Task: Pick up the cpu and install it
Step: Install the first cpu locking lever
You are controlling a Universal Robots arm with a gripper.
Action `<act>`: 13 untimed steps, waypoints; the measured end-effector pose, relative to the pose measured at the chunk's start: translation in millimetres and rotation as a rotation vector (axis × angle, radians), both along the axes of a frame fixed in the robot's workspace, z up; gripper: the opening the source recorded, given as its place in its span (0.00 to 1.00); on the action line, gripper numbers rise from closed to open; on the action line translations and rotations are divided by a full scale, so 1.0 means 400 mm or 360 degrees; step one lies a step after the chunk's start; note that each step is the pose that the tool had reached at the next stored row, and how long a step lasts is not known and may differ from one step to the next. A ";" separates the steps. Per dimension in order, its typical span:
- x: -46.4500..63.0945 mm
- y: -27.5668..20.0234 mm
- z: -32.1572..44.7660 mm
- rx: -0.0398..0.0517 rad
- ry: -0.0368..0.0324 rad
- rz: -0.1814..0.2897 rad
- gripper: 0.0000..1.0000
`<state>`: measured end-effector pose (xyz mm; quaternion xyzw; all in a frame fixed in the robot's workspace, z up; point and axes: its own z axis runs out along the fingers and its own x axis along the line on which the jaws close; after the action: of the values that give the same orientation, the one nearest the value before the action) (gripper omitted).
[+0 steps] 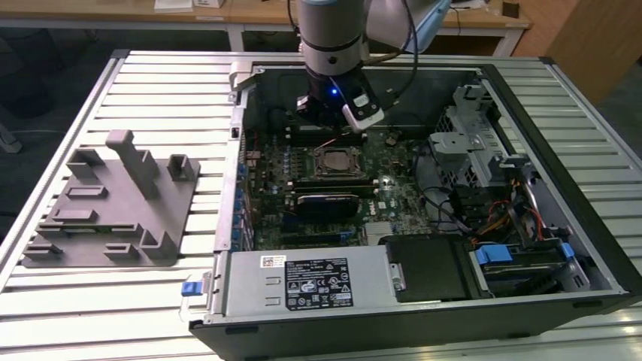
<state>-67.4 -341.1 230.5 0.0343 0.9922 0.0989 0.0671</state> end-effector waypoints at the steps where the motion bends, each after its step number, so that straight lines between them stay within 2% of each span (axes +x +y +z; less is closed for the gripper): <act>1: 0.000 0.000 -0.002 -0.0001 0.0000 0.0000 0.11; 7: 0.000 0.002 -0.017 -0.0011 0.0000 0.0000 0.11; 13: 0.000 0.007 -0.026 -0.0011 0.0000 -0.0002 0.11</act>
<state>-67.4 -338.5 220.0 0.0347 0.9926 0.0953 0.0673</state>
